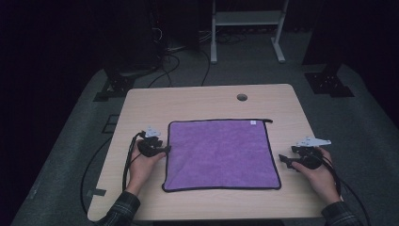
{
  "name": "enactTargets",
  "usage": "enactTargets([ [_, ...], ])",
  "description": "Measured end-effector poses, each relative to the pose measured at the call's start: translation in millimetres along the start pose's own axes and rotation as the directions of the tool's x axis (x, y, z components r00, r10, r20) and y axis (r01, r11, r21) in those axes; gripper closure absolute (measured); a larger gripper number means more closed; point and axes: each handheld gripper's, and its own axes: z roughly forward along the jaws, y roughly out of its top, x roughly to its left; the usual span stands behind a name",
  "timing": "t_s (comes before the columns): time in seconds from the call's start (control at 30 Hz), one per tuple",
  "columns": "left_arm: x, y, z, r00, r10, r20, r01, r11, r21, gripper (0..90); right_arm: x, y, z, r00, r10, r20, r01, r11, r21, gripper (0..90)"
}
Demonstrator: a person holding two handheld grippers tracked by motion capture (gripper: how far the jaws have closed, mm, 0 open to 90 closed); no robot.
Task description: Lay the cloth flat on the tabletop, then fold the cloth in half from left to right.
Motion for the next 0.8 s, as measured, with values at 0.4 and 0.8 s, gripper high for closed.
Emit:
enactTargets([
  [0.4, -4.8, -3.2, 0.1, 0.9998, 0.001, -0.020, -0.002, 0.9996, -0.027, 58.2, 1.3, -1.0, -0.1, 1.0000, 0.006, 0.006, -0.006, 1.000, -0.004, 28.0],
  [0.8, -9.5, -5.4, 1.8, 0.9991, -0.034, 0.023, 0.035, 0.9978, -0.057, 85.8, 1.3, -1.0, 0.0, 1.0000, 0.005, 0.005, -0.005, 1.000, -0.004, 27.7],
])
